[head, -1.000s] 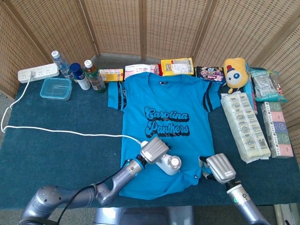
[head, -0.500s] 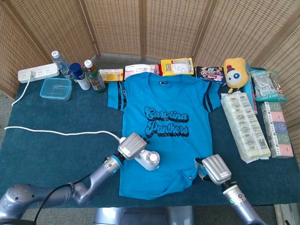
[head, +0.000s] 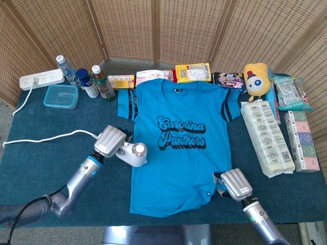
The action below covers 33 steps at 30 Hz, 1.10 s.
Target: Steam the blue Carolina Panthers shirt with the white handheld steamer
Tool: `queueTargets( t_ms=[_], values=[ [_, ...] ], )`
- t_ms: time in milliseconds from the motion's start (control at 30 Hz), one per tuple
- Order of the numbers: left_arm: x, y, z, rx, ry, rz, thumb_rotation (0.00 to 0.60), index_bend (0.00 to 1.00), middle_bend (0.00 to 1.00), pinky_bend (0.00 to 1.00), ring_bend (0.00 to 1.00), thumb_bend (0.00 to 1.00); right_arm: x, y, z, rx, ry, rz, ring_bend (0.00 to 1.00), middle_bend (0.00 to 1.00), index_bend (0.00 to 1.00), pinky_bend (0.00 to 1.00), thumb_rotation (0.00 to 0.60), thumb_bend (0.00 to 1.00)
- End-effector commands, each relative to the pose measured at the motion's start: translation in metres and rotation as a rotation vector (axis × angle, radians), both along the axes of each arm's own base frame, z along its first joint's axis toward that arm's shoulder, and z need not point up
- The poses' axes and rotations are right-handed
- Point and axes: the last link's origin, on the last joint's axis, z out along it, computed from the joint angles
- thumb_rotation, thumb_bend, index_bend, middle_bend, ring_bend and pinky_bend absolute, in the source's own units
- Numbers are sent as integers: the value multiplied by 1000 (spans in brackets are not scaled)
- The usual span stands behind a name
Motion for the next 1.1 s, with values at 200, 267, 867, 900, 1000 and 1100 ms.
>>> queueTargets(
  t_ms=[200, 267, 867, 900, 1000, 1100],
  values=[
    [-34, 29, 21, 78, 23, 90, 600, 600, 723, 771, 676, 396, -2, -2, 2, -10, 5, -10, 791, 697, 723, 912, 600, 508],
    [-40, 37, 22, 95, 27, 112, 600, 600, 722, 771, 676, 396, -3, -3, 3, -14, 8, -16, 791, 697, 722, 912, 600, 508],
    [-50, 84, -11, 124, 42, 229, 600, 600, 722, 771, 676, 395, -11, -11, 5, -33, 36, -58, 791, 697, 722, 912, 600, 508],
    [-49, 86, -13, 125, 43, 232, 600, 600, 722, 771, 676, 395, -11, -11, 5, -33, 36, -59, 791, 697, 722, 912, 600, 508],
    [-46, 90, -20, 124, 50, 239, 600, 600, 722, 771, 676, 391, -12, -11, 6, -37, 39, -64, 791, 697, 722, 912, 600, 508],
    [-42, 92, -26, 120, 56, 235, 600, 600, 723, 754, 676, 372, -12, -11, 6, -40, 42, -67, 791, 697, 722, 912, 600, 508]
  ],
)
